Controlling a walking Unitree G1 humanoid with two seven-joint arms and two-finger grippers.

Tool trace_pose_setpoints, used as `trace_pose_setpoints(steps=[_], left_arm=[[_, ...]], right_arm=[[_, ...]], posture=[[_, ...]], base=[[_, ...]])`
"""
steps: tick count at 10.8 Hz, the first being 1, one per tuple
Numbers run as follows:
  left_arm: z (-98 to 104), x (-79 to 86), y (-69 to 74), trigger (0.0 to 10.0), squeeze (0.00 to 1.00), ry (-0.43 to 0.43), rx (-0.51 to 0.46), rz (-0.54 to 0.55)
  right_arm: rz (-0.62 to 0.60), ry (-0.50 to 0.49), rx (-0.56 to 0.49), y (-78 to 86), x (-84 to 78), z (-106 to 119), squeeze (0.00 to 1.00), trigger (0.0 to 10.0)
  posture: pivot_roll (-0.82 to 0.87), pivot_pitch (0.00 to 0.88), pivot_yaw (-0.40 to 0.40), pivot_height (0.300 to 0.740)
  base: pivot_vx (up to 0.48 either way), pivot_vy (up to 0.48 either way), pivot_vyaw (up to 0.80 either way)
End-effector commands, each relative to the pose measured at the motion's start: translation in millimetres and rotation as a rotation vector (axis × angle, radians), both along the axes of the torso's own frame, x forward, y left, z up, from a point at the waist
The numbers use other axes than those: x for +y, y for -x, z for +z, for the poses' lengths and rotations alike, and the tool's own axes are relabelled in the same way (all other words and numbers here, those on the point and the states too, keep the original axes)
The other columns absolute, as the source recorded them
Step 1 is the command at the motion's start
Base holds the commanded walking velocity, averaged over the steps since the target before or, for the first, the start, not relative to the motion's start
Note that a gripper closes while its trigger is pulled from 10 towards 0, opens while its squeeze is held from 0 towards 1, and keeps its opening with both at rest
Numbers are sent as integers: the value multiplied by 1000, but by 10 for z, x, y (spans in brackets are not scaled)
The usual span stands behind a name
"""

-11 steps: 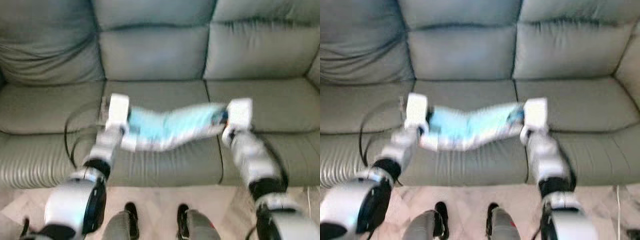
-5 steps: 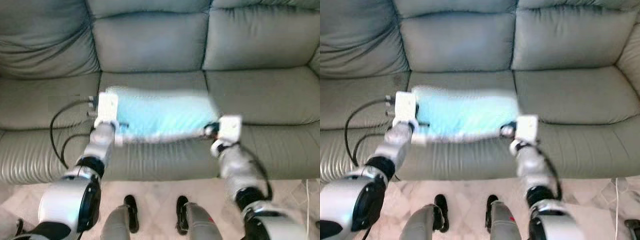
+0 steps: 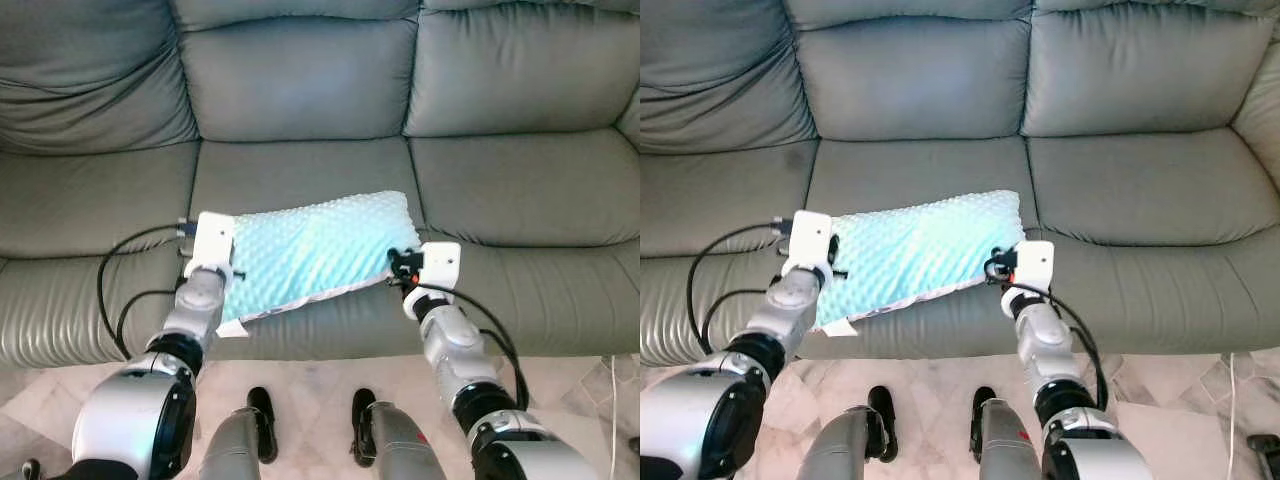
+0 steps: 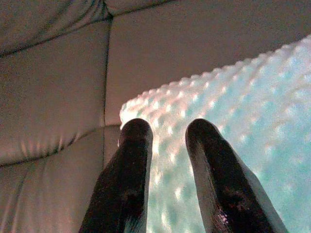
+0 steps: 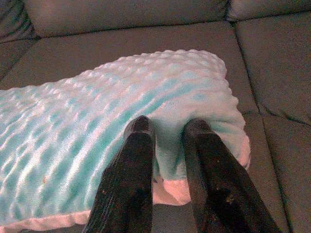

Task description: Move the pillow to the sofa

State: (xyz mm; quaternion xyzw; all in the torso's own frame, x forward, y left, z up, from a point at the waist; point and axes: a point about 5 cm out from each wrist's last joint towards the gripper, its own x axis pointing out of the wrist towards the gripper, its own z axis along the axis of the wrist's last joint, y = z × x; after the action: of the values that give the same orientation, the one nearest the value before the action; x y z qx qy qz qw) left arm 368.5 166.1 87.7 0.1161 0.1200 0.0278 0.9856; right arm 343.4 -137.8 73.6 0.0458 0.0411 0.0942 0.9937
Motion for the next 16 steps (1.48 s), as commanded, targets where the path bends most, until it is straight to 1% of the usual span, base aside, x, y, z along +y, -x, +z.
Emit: trace_pose_setpoints(steps=[1, 4, 5, 6, 7, 8, 9, 11, 12, 13, 14, 15, 16], left_arm=[[-142, 16, 81, 10000, 1000, 1, 54, 2], [-143, -8, 80, 10000, 1000, 41, 54, -13], [-100, -71, 54, 10000, 1000, 117, 38, -57], [-91, -96, 54, 10000, 1000, 140, 25, -81], [-98, -91, 66, 10000, 1000, 180, 17, -92], [-114, -77, 80, 10000, 1000, 219, 17, -94], [-161, -61, 121, 10000, 1000, 279, 24, -112], [-237, -33, 206, 10000, 1000, 297, 17, -146], [-256, 31, 250, 10000, 1000, 303, 2, -141], [-243, 82, 268, 10000, 1000, 308, -14, -133], [-222, 123, 327, 10000, 1000, 328, -35, -135], [-204, 147, 404, 10000, 1000, 330, -48, -143], [-178, 176, 510, 10000, 1000, 335, -51, -157]], right_arm=[[13, -12, 37, 63, 7, -107, 1000, 10000], [92, -13, 39, 121, 66, -147, 1000, 10000], [127, 4, 21, 164, 87, -155, 1000, 10000], [112, 7, 8, 177, 53, -146, 1000, 10000], [78, 23, -12, 181, 5, -124, 1000, 10000], [54, 15, -21, 191, -21, -110, 1000, 10000], [44, 15, -37, 243, -28, -88, 1000, 10000], [59, 2, -38, 348, -1, -80, 1000, 10000], [91, -9, -19, 447, 47, -106, 1000, 10000], [141, -16, 4, 502, 117, -130, 1000, 10000], [154, -17, 22, 543, 146, -142, 1000, 10000], [142, -18, 25, 551, 145, -123, 1000, 10000], [130, -20, 16, 567, 148, -67, 1000, 10000]], posture=[[-165, 383, 21, 740], [-166, 383, 21, 740], [-166, 381, 22, 740], [-158, 378, 21, 740], [-155, 376, 21, 740], [-149, 371, 21, 740], [-143, 360, 21, 740], [-138, 342, 20, 740], [-136, 331, 19, 740], [-134, 321, 21, 740], [-127, 313, 24, 740], [-117, 309, 26, 740], [-110, 305, 27, 740]], base=[[0, 0, 0], [0, 0, 0], [0, 0, 0], [0, 0, 0], [0, 0, 0], [0, 0, 0], [0, 0, 0], [0, 0, 0], [0, 0, 0], [0, 0, 0], [0, 0, 0], [0, 0, 0], [0, 0, 0]])
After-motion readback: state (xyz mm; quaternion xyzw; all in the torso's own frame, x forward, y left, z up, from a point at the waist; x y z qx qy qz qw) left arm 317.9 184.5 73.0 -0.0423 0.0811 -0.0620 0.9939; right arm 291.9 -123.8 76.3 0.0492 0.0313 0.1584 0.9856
